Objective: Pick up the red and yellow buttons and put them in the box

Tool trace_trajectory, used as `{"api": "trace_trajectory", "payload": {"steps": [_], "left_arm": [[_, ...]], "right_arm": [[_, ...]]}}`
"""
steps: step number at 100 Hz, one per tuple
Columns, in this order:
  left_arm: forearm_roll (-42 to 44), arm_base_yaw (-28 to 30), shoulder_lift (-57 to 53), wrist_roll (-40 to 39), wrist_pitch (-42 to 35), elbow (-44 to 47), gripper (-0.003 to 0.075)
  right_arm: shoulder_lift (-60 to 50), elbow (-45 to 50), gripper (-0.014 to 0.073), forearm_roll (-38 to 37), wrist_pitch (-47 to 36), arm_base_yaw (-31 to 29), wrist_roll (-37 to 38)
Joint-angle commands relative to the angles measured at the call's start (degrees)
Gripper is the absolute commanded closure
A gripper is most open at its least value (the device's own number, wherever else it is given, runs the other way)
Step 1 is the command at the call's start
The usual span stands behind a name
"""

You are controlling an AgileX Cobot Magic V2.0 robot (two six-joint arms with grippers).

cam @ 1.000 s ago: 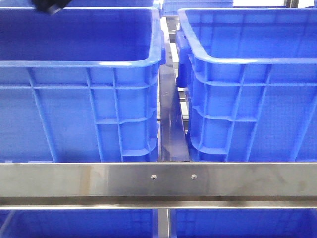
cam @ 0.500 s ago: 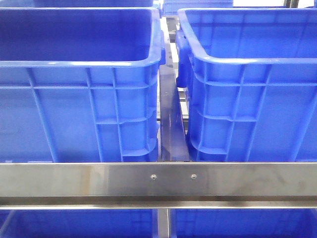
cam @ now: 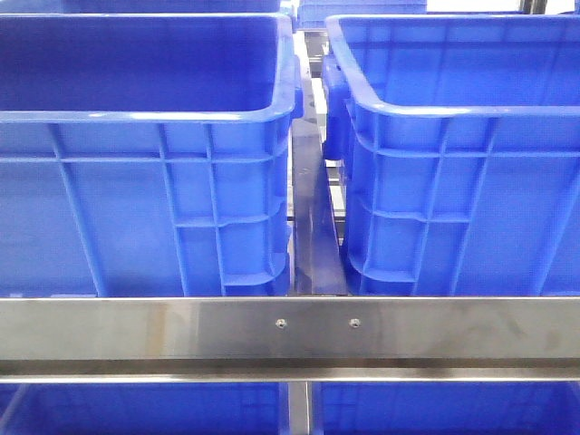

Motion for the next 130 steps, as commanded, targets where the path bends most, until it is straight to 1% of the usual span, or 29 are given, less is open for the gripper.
{"api": "trace_trajectory", "payload": {"steps": [1, 16, 31, 41, 58, 86, 118, 124, 127, 130], "left_arm": [[0.0, -0.4, -2.1, -0.1, -3.4, -1.9, 0.0739], [0.0, -0.4, -2.1, -0.1, -3.4, -1.9, 0.0739], [0.0, -0.4, -2.1, -0.1, -3.3, -1.9, 0.0739], [0.0, -0.4, -2.1, -0.1, -3.3, -1.9, 0.0739], [0.0, -0.4, -2.1, -0.1, -3.3, -1.9, 0.0739], [0.0, -0.4, -2.1, -0.1, -3.3, -1.9, 0.0739], [0.0, -0.4, -2.1, -0.1, -3.3, -1.9, 0.0739], [0.0, -0.4, -2.1, -0.1, -3.3, -1.9, 0.0739], [0.0, -0.4, -2.1, -0.1, -3.3, -1.9, 0.0739], [0.1, -0.4, -2.1, -0.1, -3.3, -1.9, 0.0739]], "right_arm": [[2.5, -2.3, -0.0006, 4.9, 9.1, 0.1, 3.7], [9.0, -4.7, -0.0006, 5.0, 19.5, 0.1, 11.9], [16.4, -7.9, -0.0006, 5.1, 28.9, 0.1, 15.7], [20.1, -10.0, -0.0006, 5.1, 32.2, 0.1, 17.9], [24.3, -12.2, -0.0006, 5.1, 31.5, 2.2, 18.8], [29.6, -15.0, -0.0006, 5.3, 26.9, 10.4, 18.9], [35.5, -19.5, 0.0004, 5.6, 27.0, 15.3, 18.9], [35.9, -19.9, 0.0032, 5.7, 27.0, 15.8, 18.9], [36.1, -19.9, 0.0060, 5.7, 26.9, 15.9, 18.9], [36.0, -19.9, 0.0109, 5.7, 26.9, 15.9, 18.8]]}}
